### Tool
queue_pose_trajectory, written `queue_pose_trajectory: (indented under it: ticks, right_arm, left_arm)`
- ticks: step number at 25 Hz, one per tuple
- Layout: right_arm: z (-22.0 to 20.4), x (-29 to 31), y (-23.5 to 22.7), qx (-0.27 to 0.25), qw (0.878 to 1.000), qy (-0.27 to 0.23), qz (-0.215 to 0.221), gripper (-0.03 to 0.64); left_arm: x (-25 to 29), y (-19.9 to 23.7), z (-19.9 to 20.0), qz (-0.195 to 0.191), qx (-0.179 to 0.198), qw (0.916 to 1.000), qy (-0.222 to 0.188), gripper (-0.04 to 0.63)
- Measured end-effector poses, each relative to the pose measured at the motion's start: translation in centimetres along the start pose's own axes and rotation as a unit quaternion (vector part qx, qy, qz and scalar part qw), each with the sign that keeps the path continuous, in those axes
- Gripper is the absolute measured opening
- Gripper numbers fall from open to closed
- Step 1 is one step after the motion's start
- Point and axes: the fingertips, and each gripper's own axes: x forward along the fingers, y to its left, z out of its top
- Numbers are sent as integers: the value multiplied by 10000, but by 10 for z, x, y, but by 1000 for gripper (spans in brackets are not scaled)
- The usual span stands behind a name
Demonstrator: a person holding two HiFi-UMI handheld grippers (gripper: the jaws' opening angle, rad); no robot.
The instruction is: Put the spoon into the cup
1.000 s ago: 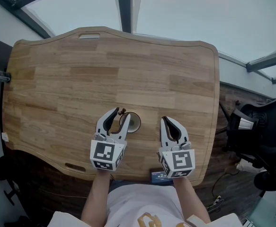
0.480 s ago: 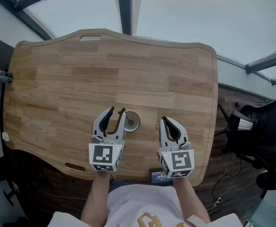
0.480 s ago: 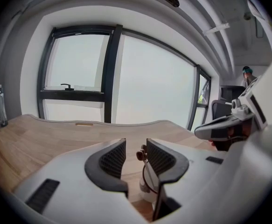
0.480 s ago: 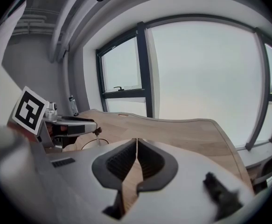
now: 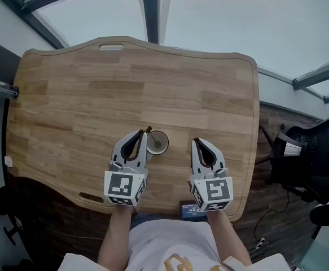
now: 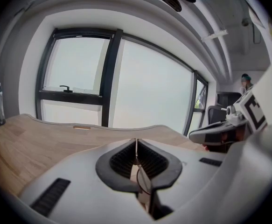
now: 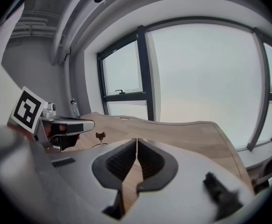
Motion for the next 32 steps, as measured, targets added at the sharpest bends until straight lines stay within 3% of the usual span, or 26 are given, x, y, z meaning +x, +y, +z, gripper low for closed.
queue_pose_trajectory:
  ticks: [6, 11, 19, 24, 27, 32]
  right_arm:
    - [8, -9, 2, 28, 9999, -131, -42, 32]
    - [17, -20, 0, -18, 9997, -221, -110, 32]
    - [31, -35, 10, -67, 9990, -433, -108, 32]
    - [39, -47, 18, -130, 9978, -621, -188, 32]
    - [43, -57, 20, -130, 9972, -685, -268, 32]
    - [42, -74, 28, -142, 9962, -795, -326, 32]
  left_arm:
    - [-7, -4, 5, -71, -59, 9999, -40, 14]
    - [-16, -13, 19, -400, -673, 9967, -217, 12]
    - [-23, -18, 25, -173, -41, 9998, -28, 12]
    - [-38, -22, 33, -293, -169, 9994, -113, 12]
    - [-45, -28, 35, -230, 225, 9995, -40, 13]
    - [-61, -36, 40, -237, 310, 9992, -115, 12]
